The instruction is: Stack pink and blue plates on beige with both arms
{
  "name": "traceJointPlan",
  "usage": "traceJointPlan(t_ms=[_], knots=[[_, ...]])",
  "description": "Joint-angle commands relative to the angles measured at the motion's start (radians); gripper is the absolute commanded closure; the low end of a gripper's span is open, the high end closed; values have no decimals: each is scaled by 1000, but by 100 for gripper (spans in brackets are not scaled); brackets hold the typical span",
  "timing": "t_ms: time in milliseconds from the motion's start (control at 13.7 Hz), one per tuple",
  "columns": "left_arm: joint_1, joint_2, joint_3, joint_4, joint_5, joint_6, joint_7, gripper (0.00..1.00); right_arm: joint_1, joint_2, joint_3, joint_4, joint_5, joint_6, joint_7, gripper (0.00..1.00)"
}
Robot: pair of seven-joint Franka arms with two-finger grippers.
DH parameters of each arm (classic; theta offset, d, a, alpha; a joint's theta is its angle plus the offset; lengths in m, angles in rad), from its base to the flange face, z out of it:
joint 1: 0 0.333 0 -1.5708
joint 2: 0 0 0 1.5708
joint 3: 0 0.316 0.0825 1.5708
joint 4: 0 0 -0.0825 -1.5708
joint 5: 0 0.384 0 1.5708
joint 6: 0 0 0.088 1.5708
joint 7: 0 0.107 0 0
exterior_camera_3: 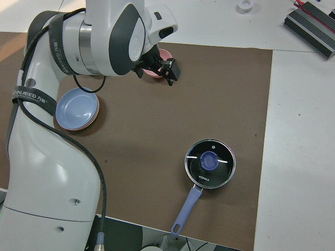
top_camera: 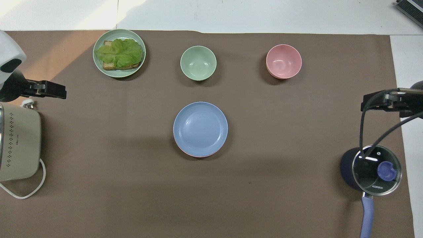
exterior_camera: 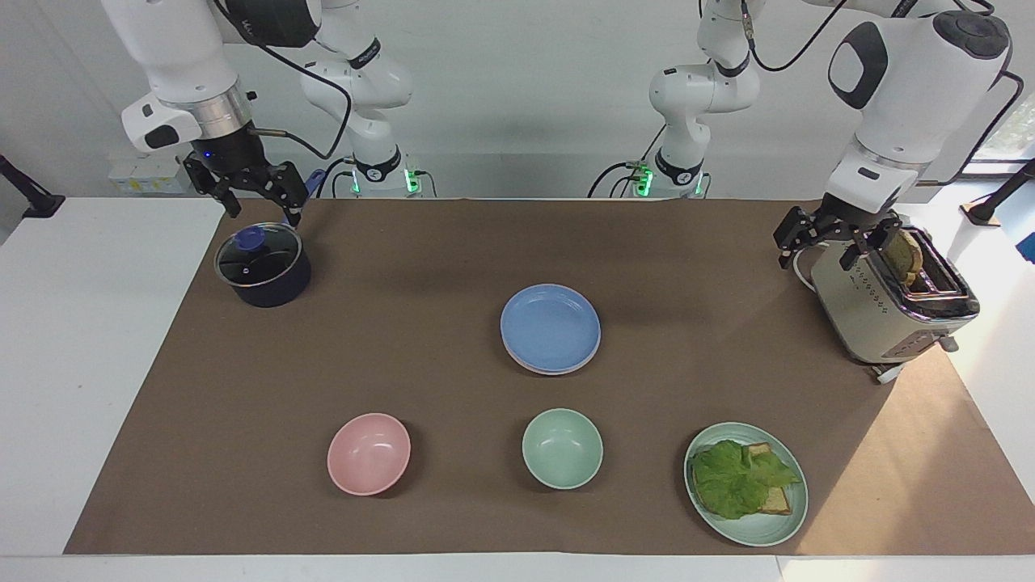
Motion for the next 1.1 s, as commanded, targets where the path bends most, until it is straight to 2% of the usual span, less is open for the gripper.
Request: traceJointPlan(t_ms=[0, 1024], knots=[[-33, -4, 34, 4, 15, -15, 3, 0, -8, 54, 20, 92, -18, -61, -48, 0], [-20, -6, 37, 4, 14, -17, 3, 0, -2, 33, 23, 56, 5, -64, -52, 0]])
